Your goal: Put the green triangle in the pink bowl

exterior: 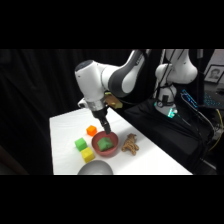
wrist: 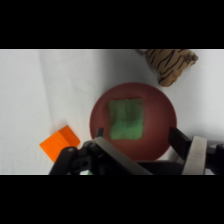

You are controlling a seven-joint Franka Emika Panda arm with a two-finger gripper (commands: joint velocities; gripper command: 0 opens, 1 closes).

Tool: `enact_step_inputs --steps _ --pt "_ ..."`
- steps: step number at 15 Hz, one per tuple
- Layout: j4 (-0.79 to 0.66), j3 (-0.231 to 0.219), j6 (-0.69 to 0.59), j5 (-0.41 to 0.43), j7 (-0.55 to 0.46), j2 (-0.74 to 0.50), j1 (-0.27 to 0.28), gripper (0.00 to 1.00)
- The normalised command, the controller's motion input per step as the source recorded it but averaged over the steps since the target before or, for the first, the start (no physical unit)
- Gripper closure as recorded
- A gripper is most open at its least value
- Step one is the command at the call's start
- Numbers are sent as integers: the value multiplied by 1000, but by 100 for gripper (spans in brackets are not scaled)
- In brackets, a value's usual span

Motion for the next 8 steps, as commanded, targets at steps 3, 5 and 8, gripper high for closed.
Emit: enact_step_inputs --steps 3,5,8 --pt "112 45 -279 119 -129 -206 -30 0" --pt "109 46 -223 135 -137 -191 -39 0" --pt "85 44 -125 132 -143 -173 -44 0"
